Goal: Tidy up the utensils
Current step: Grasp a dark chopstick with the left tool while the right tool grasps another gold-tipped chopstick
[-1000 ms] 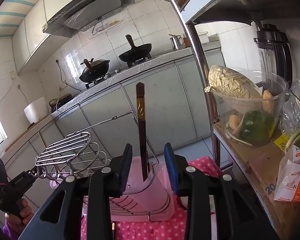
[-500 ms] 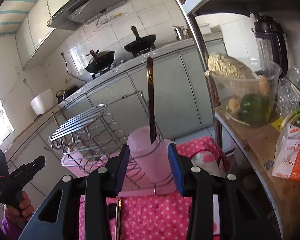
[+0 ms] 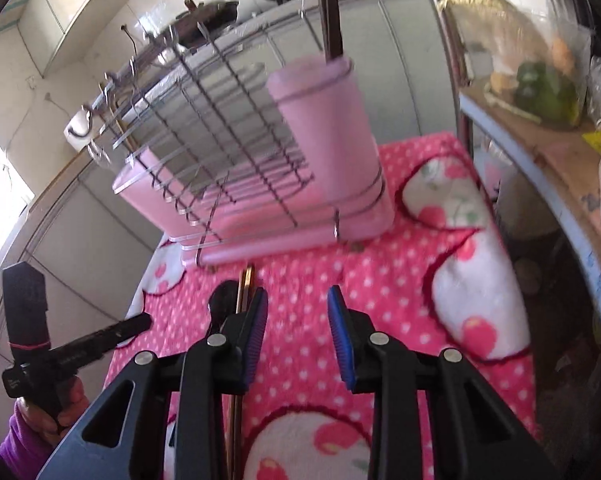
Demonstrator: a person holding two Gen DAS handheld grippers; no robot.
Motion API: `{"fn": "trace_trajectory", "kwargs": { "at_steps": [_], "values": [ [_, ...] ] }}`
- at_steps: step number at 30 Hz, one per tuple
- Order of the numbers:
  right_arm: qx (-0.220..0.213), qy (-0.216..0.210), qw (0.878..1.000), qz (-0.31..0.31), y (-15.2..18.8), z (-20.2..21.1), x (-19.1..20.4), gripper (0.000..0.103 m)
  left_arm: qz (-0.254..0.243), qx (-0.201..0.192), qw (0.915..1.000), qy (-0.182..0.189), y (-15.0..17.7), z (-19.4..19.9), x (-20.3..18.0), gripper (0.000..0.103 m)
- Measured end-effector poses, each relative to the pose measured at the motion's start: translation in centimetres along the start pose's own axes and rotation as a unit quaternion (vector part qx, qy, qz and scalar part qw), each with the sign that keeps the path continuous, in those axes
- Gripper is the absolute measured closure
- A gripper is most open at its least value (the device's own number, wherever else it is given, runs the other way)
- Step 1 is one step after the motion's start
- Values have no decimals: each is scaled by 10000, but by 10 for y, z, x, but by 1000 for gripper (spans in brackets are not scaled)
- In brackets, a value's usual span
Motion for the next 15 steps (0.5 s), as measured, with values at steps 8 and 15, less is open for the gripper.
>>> {"fn": "trace_trajectory", "kwargs": {
  "at_steps": [8,15],
  "values": [
    [313,-171,9994,-1,8,-15,1,74,-166,630,9979,-49,22,-33,-7,90],
    [477,-277,9985,32,8,-28,7,75,-290,703,9969,-193,27,-43,-14,97]
  ]
}}
Point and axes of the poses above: each gripper's, at about its wrist camera, not at the fingertips, and z roughly against the way its jaws point, x to its left, y to its underside, the point moved 4 cm from there along -z, roughly the way its jaws point, and after that the axes turned 2 degrees about z, right-handed, at the moved point
